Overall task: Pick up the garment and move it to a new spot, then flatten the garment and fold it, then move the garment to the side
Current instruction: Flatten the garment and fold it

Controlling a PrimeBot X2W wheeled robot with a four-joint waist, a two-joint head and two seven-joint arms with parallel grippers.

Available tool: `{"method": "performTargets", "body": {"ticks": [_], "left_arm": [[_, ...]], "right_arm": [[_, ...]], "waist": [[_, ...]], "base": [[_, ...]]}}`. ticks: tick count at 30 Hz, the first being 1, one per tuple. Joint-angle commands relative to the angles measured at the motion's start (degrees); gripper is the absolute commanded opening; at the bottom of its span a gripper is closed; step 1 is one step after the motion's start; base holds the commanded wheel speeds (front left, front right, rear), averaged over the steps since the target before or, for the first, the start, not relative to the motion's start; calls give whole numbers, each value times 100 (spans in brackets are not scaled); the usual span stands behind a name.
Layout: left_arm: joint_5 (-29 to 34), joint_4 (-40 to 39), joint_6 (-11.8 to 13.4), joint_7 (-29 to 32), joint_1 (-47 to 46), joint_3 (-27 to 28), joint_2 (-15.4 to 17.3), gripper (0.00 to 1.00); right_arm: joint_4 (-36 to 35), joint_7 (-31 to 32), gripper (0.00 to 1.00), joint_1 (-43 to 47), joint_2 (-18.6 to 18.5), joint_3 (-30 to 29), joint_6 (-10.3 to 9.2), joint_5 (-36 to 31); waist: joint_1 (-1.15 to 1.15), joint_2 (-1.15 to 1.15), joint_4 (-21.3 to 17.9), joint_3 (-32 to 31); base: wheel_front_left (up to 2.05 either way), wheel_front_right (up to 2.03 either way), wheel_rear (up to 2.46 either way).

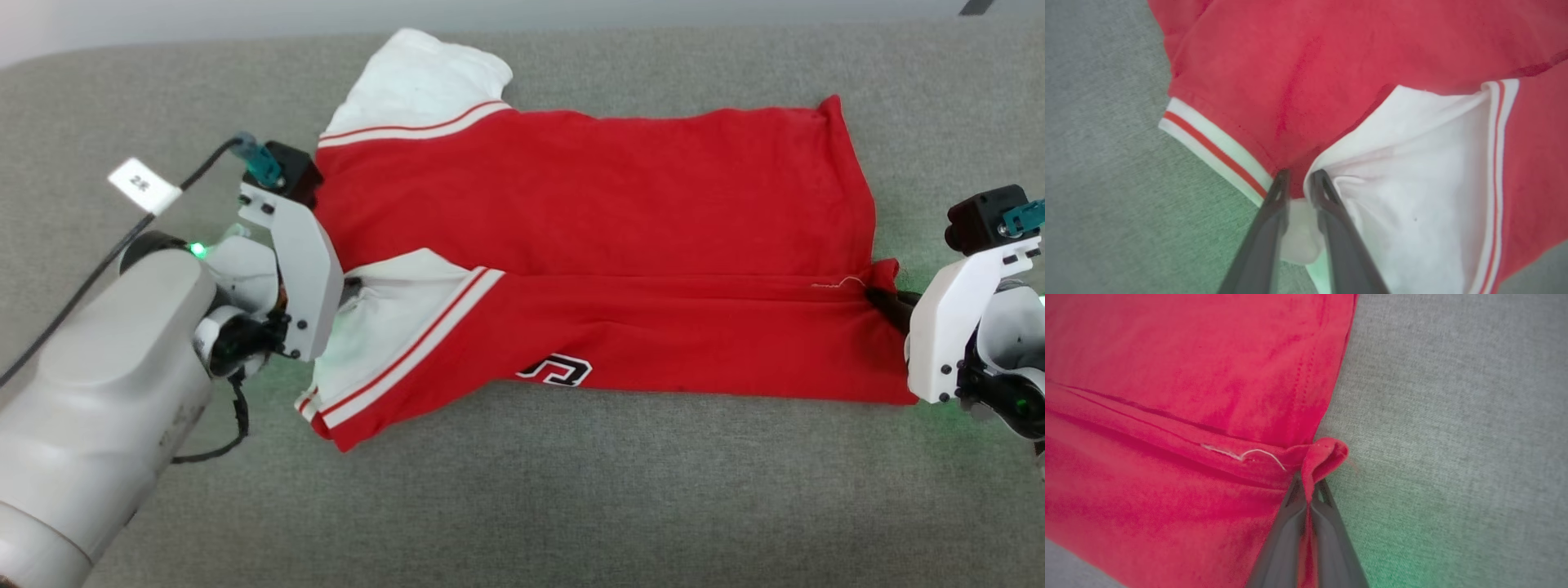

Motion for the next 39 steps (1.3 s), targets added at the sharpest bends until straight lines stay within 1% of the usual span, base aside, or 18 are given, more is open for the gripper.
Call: {"method": "performTargets", "body": {"ticks": [1,3,8,13,18,24,29,33,39], "left_arm": [[50,13,-11,-56,-71,-6,33,100],[-18,-71,-20,-155,-65,35,1,100],[55,-398,-26,-259,-16,-18,131,100],[-161,-876,191,-72,244,40,275,100],[-527,-1491,580,430,618,68,524,100],[-826,-2094,1081,908,1130,-2,848,100],[-913,-2300,1354,944,1474,-36,1038,100],[-979,-2236,1433,864,1654,-1,1100,100],[-953,-1875,1391,692,1802,-21,1067,100]], "right_arm": [[62,25,100,9,1,81,-6,70],[67,14,100,-2,-57,113,-6,116],[-55,-165,100,89,-205,47,-6,211],[-221,-612,100,229,-264,-274,-6,92],[-461,-1129,100,548,-125,-836,-6,-183],[-948,-1295,100,1157,189,-1708,-6,-534],[-1719,-1249,100,1758,484,-2492,-6,-932],[-2453,-1156,100,2232,781,-3046,-6,-1216],[-3458,-753,100,2900,1426,-3702,-5,-1550]], "waist": [[0,0,45,-94],[0,0,89,-192],[0,0,207,-447],[0,0,268,-664],[0,0,257,-821],[0,0,130,-927],[0,0,-3,-914],[0,0,-119,-867],[0,0,-246,-814]], "base": [[0,0,0],[0,0,0],[0,0,0],[0,0,0],[0,0,0],[0,0,0],[0,0,0],[0,0,0],[0,0,0]]}}
